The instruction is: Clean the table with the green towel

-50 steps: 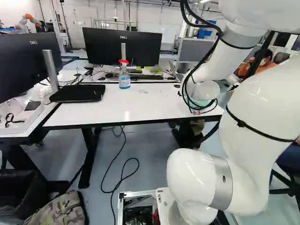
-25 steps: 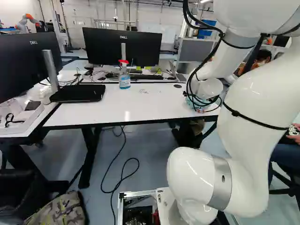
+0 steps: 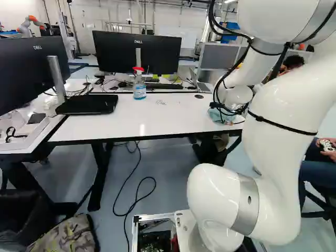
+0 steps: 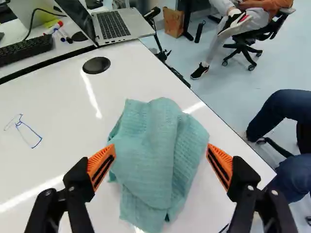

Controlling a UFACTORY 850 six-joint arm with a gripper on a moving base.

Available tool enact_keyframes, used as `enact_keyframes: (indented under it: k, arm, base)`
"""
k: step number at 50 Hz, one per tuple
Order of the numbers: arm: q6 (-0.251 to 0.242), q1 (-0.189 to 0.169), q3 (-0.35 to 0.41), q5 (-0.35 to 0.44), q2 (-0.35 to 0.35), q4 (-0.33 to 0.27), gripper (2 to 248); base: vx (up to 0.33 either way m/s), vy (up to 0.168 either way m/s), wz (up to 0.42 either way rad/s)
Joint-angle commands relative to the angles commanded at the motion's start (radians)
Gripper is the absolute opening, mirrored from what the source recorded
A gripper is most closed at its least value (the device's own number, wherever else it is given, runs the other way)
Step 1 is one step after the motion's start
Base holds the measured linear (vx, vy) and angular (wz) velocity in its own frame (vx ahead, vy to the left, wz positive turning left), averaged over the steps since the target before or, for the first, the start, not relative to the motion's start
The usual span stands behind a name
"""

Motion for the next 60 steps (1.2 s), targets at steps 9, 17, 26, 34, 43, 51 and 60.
enact_keyframes:
  k: [9,17,26,34,43,51,60]
  arm:
    - [0.000,-0.005,-0.045,-0.028,-0.039,0.000,247]
    - [0.000,0.005,-0.082,-0.052,-0.070,0.000,247]
    - [0.000,0.022,-0.119,-0.080,-0.100,0.000,247]
    - [0.000,0.027,-0.120,-0.096,-0.101,0.000,247]
    - [0.000,0.027,-0.120,-0.096,-0.101,0.000,247]
    - [0.000,0.027,-0.120,-0.096,-0.101,0.000,222]
    - [0.000,0.027,-0.120,-0.096,-0.101,0.000,146]
  base:
    - [0.000,0.000,0.000]
    - [0.000,0.000,0.000]
    - [0.000,0.000,0.000]
    - [0.000,0.000,0.000]
    - [0.000,0.000,0.000]
    - [0.000,0.000,0.000]
    - [0.000,0.000,0.000]
